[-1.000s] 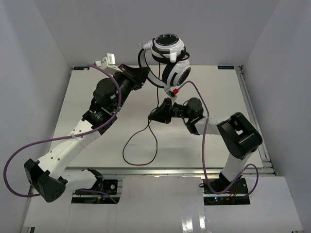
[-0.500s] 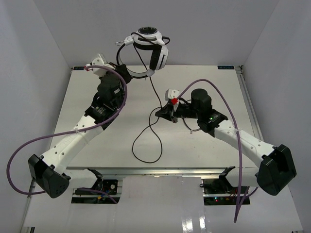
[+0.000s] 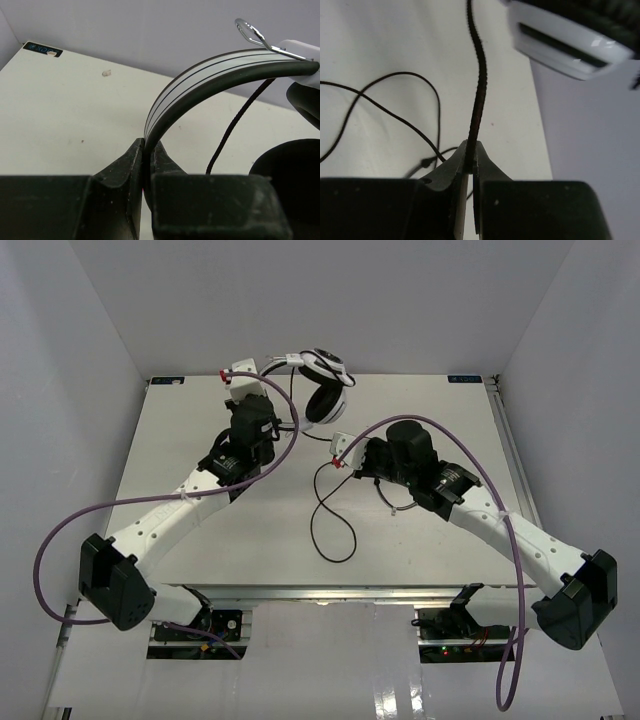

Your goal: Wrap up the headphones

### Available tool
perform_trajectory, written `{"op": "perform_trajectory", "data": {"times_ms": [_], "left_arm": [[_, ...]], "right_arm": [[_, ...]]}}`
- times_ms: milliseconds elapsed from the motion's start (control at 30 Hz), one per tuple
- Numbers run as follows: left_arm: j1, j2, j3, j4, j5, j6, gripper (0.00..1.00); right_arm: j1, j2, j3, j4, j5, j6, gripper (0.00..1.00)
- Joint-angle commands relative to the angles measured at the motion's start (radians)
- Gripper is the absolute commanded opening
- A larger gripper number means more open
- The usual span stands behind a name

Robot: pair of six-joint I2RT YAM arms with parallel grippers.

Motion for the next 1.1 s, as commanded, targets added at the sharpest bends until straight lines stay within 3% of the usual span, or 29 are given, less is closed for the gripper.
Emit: {"op": "perform_trajectory", "data": {"times_ms": [0,267,500,667,1067], "left_arm": [[-0.001,0.027,0.02,-0.059,0.048,-0.002,0.0],[-0.008,0.103,0.022,-0.182,0.221,-0.04,0.0],[-0.015,0.102,-0.006,-0.192,0.325,-0.016,0.0],[-0.017,0.071,-0.046,-0.188,0.473,0.015,0.0],[-0.017,-0.018,-0.146,-0.17,0.583,0.058,0.0]], "right_arm": [[0.026,-0.003,0.063,0.051,0.198,-0.145,0.08],[0.07,0.029,0.031,0.206,0.373,-0.278,0.08],[0.079,0.048,0.005,0.273,0.41,-0.314,0.08],[0.06,0.063,-0.002,0.277,0.381,-0.283,0.08],[-0.047,0.025,-0.001,0.196,0.163,-0.16,0.2]]}}
